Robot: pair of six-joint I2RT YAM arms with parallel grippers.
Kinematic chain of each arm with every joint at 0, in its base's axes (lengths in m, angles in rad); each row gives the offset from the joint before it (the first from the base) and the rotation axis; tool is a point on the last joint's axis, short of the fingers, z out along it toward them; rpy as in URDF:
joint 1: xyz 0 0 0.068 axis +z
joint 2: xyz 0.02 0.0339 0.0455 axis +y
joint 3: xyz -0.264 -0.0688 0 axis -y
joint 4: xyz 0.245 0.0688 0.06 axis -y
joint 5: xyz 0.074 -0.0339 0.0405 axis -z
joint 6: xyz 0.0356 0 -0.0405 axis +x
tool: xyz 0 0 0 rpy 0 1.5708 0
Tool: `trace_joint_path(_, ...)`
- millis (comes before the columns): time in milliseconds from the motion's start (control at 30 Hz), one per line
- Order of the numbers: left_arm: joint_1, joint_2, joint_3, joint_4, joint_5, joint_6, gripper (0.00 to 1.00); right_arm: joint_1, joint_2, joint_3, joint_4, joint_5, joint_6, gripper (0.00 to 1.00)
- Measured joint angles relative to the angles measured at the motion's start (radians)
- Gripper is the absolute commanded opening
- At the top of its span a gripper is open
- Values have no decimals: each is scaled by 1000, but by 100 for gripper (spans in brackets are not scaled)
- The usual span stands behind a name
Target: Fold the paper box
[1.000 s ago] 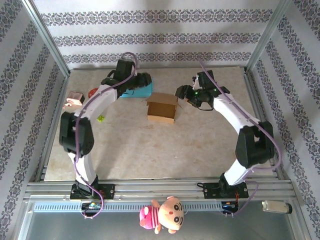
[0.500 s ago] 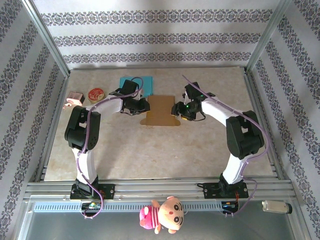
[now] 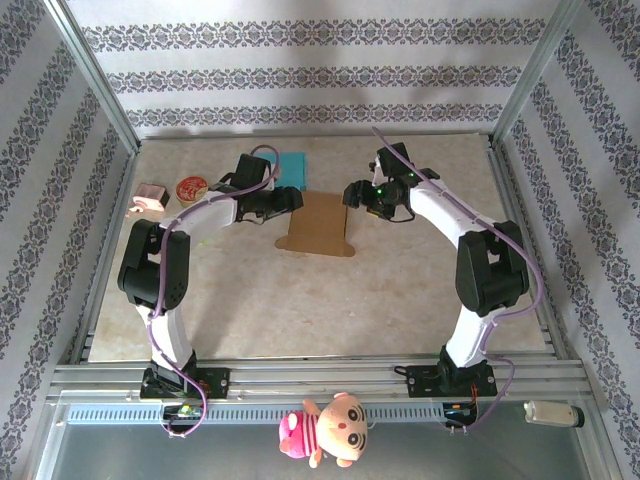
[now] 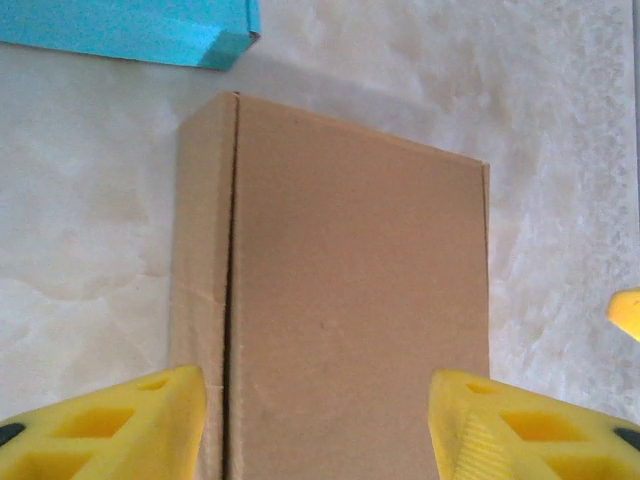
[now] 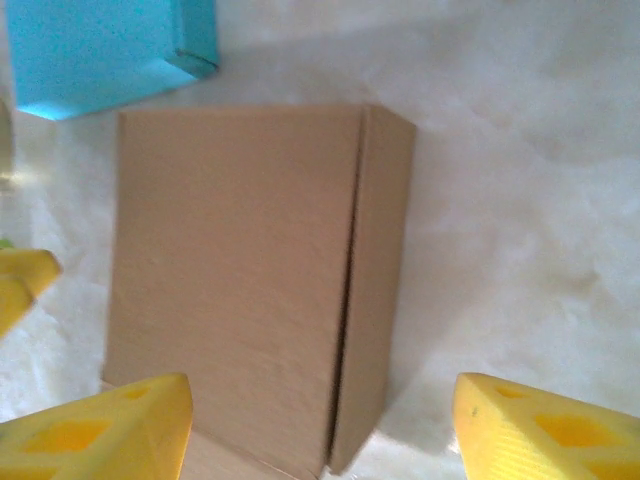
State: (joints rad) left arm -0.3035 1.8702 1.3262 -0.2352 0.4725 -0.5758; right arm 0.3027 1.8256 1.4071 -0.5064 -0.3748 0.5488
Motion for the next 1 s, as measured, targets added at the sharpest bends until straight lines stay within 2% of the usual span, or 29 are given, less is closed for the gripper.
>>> trace_joint_path(100, 10, 30, 4, 5, -2, -1, 59, 2, 55, 30, 21, -40, 9, 69)
trace_joint_path(167, 11, 64, 6, 5, 7, -1, 53, 8, 99, 35, 28, -65, 16, 66)
trace_joint_path(300, 11, 125, -8, 29, 63, -14, 24, 30, 166, 24, 29, -86, 27, 47)
trace_joint_path(333, 11, 127, -15, 50, 82, -17, 20, 38, 175, 18, 28, -87, 27, 42)
trace_joint_path(433, 15, 114, -55, 108, 97, -25, 18, 47, 178, 1, 36, -80, 27, 31)
trace_joint_path(500, 18, 103, -82, 140, 102, -32, 22, 40, 174, -16, 59, -93, 29, 29)
trace_joint_path(633, 18, 74, -121, 154, 102, -47, 50, 1, 163, -77, 141, -173, 31, 28)
trace_joint_path(733, 23, 42, -148, 154, 104, -65, 63, -37, 151, -130, 200, -248, 18, 27)
trace_joint_path(867, 50, 11, -153, 174, 123, -81, 70, -89, 140, -195, 260, -349, -32, 27)
trace_joint_path(1000, 72, 37, -133, 201, 196, -97, 72, -144, 142, -245, 327, -448, -46, 25)
